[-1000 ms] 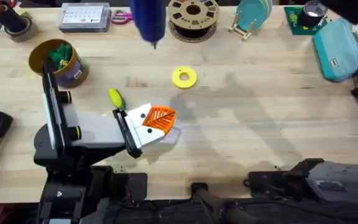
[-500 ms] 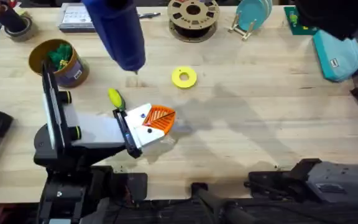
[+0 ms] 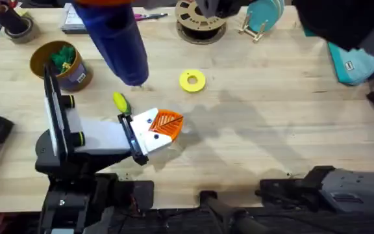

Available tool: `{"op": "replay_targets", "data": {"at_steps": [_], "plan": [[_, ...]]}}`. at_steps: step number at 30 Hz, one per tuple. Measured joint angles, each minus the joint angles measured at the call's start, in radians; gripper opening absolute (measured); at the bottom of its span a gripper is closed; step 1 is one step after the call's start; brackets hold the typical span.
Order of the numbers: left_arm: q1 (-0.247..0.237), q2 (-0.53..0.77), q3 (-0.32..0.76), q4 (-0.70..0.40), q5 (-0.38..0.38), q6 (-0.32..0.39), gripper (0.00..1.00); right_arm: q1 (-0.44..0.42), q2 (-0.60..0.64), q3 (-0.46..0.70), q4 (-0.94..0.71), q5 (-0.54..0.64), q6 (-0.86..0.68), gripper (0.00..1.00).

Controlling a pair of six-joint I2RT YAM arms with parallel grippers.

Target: Pick up the gripper from the table and insert it into the empty holder that is missing its gripper. Then pick up a screw, insert it into the mounting hole, and use the screwdriver to tighten it. Finally, clean up the table by picking up the vegetable and placing it into the bucket.

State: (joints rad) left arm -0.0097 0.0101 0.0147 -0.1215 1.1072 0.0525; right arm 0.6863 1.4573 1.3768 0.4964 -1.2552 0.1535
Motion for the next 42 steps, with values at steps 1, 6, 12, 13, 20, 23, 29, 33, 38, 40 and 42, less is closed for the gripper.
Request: {"op": "replay_targets", "data": {"at_steps": [1,6,12,13,20,23,29,33,38,40,42], "plan": [[0.000,0.000,0.000,0.000,0.000,0.000,0.004,0.001,0.000,-0.008,0.004,0.000,0.000,0.027],[0.000,0.000,0.000,0.000,0.000,0.000,0.004,0.008,0.000,-0.041,0.006,0.000,-0.001,0.027],[0.000,0.000,0.000,0.000,0.000,0.000,0.004,0.016,0.000,-0.066,0.019,0.000,-0.004,0.027],[0.000,0.000,0.000,0.000,0.000,0.000,0.004,0.017,0.000,-0.072,0.030,0.000,-0.004,0.027],[0.000,0.000,0.000,0.000,0.000,0.000,0.004,0.025,0.000,-0.110,0.056,0.000,-0.004,0.027],[0.000,0.000,0.000,0.000,0.000,0.000,0.004,0.025,0.000,-0.127,0.076,0.000,-0.004,0.027],[0.000,0.000,0.000,0.000,0.000,0.000,0.004,0.031,0.000,-0.164,0.116,0.001,-0.004,0.027],[0.000,0.000,0.000,0.000,0.000,0.000,0.004,0.033,0.000,-0.180,0.117,0.001,-0.005,0.027],[0.000,0.000,0.000,0.000,0.000,0.000,0.004,0.033,0.000,-0.210,0.158,0.004,-0.005,0.027],[0.000,0.000,0.000,0.000,0.000,0.000,0.004,0.033,0.000,-0.223,0.177,0.005,-0.005,0.027],[0.000,0.000,0.000,0.000,0.000,0.000,0.004,0.034,0.000,-0.231,0.178,0.005,-0.005,0.027]]}}
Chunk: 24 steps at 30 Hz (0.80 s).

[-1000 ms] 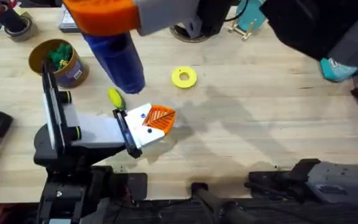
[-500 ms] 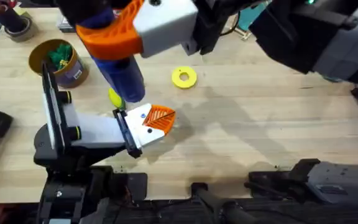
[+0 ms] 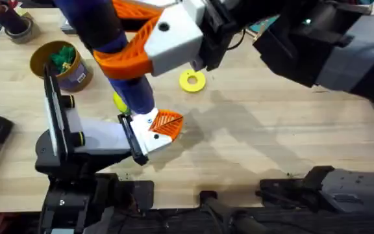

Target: Pick up the gripper from the table and insert it into the empty holder that is missing its gripper. Then pick up a screw, insert it into the mounting hole, and use the screwdriver to tighten it. Finally, clean up the table by picking up the vegetable and placing it into the bucket.

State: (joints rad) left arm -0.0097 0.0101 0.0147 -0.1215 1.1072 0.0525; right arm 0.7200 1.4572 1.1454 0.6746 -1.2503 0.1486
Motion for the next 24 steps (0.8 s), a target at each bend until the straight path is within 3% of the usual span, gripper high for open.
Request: {"op": "replay_targets", "data": {"at_steps": [24], "plan": [[0.000,0.000,0.000,0.000,0.000,0.000,0.004,0.019,0.024,-0.043,0.010,0.007,-0.040,0.027]]}}
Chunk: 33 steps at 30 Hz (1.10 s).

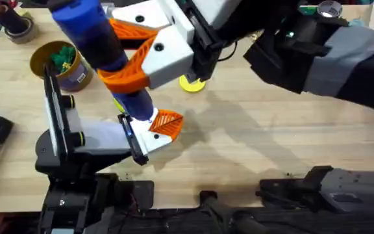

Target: Pick up the gripper from the table and insert it into the empty holder that is missing its gripper. Then pick up a screw, insert it into the mounting hole, and use the screwdriver to tighten it. Finally, clean up the table by picking up the vegetable and placing it into the bucket.

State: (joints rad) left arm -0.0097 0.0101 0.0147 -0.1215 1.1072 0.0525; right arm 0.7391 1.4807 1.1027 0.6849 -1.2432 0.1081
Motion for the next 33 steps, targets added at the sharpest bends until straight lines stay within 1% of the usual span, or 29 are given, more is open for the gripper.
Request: {"op": "replay_targets", "data": {"at_steps": [7,33], "plan": [[0.000,0.000,0.000,0.000,0.000,0.000,0.004,0.000,0.000,-0.021,0.028,0.000,-0.012,0.027],[0.000,0.000,0.000,0.000,0.000,0.000,0.004,0.000,0.000,-0.049,0.031,0.001,-0.056,0.027]]}}
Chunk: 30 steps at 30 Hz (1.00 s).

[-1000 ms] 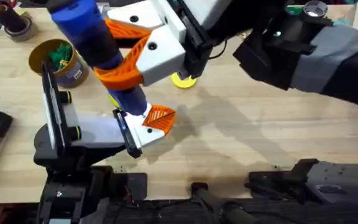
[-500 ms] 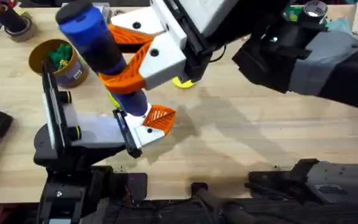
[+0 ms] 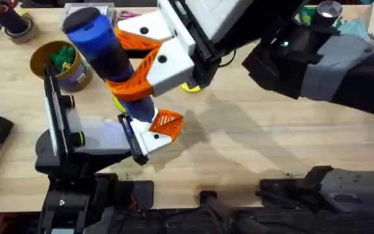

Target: Pick up the gripper from the table and insert it into the empty holder that is missing its gripper. Then pick up a screw, insert it into the mounting hole, and use the screwdriver to tighten it. Finally, clean up the table by picking up the vegetable and placing it into the bucket.

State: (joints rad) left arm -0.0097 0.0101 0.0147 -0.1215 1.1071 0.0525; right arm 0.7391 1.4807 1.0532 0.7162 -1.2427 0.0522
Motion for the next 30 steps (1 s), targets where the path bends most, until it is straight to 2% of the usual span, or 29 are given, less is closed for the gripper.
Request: {"op": "replay_targets", "data": {"at_steps": [30], "plan": [[0.000,0.000,0.000,0.000,0.001,0.000,0.004,0.000,0.000,-0.018,-0.005,0.008,-0.012,0.027]]}}
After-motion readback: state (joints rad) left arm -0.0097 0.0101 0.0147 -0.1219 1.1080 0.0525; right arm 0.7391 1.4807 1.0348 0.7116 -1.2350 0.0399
